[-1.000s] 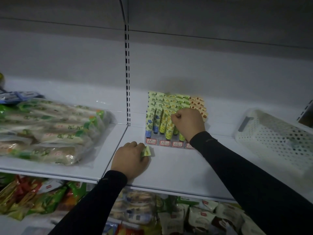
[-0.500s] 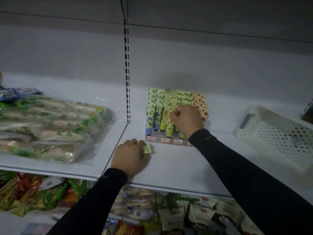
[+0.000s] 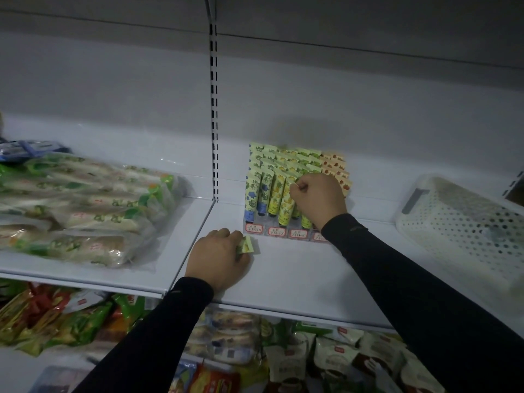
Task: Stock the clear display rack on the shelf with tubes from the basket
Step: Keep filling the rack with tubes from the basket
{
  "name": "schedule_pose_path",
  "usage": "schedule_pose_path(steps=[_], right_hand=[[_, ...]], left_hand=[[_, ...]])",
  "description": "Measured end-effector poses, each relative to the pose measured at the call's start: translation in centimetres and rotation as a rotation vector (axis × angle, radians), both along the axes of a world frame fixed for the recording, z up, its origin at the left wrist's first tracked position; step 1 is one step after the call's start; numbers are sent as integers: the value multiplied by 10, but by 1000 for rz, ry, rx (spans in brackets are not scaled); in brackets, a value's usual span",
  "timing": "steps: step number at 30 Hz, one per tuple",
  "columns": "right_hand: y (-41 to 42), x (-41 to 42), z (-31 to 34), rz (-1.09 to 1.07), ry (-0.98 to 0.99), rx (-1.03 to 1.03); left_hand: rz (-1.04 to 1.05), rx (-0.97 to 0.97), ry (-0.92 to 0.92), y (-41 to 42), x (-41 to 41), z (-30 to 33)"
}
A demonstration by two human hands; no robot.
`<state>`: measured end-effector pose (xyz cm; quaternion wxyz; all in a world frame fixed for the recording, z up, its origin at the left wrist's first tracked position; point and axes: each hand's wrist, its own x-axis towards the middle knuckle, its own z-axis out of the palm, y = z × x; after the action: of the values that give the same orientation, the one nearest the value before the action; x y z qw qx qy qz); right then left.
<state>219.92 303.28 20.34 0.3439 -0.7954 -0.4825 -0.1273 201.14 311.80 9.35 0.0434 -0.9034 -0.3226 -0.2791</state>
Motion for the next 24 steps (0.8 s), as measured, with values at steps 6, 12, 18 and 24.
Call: schedule_pose_path(steps=[6,12,18,24], right_hand=[[3,-2,2,-23,-14,-22],[4,-3,5,-25,-42,-58],[4,-6,6,-37,-91,-103],[2,-5,12,-12,-76,-150]], left_hand=[[6,1,1,0,0,0],[-1,10,5,0,-1,0],[-2,23,-4,0,-1,-1],[-6,21,-24,-1,-2,-1]])
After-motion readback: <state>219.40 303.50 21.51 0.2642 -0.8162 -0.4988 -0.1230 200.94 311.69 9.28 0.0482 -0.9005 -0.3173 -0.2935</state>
